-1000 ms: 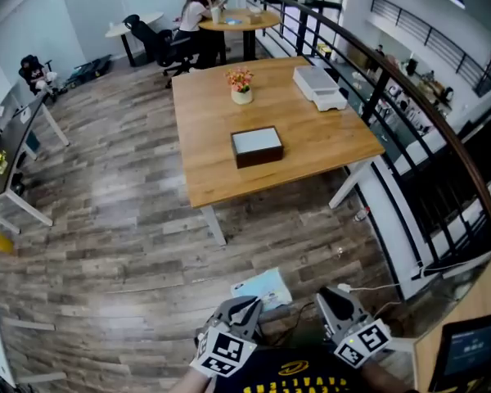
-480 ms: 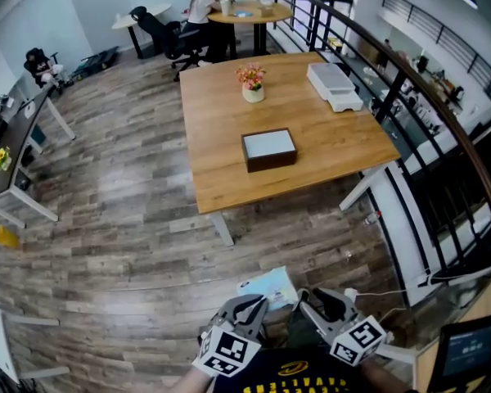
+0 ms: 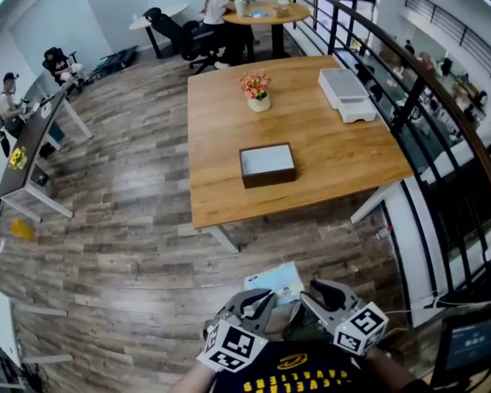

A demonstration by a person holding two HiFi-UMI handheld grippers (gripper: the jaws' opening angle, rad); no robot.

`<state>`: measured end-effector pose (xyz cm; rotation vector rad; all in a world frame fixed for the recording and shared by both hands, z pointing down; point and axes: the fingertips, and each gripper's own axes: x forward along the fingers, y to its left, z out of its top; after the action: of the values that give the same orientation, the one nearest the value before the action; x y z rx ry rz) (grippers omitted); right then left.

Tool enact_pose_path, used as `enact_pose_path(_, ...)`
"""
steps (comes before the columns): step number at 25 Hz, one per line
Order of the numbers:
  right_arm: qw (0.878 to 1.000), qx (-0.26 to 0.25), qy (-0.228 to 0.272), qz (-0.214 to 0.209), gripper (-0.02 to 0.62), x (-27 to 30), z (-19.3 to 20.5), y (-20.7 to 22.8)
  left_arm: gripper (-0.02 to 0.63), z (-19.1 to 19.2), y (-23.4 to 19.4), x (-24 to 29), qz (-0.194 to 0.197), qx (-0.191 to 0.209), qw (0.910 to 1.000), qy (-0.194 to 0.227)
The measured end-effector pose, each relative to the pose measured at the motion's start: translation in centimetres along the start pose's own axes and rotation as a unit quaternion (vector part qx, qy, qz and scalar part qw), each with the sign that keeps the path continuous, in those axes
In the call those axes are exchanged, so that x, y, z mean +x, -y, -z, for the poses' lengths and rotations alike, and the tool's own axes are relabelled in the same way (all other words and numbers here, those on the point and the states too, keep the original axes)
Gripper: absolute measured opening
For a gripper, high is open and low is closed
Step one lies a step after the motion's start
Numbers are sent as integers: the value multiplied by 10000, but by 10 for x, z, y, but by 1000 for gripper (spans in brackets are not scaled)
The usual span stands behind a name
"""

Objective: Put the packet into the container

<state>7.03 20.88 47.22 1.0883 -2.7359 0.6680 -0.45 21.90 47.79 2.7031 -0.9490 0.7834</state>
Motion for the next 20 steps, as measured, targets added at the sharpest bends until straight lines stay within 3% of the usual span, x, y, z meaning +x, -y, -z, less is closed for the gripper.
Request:
enact_pose_path(6,9986,235,-98,-472,152,-1,-18,37,11,-39,0,29,-142,-13,9999,4)
enact_pose_path(13,9972,245,-3,-713,150,3,-38,60,9,-66,-7,48,-230,-43,9997,11)
enact_pose_path(20,9988,134,-157,-435,67,21,-41,80,11,-62,-24,67,-125,-179,9997,-135)
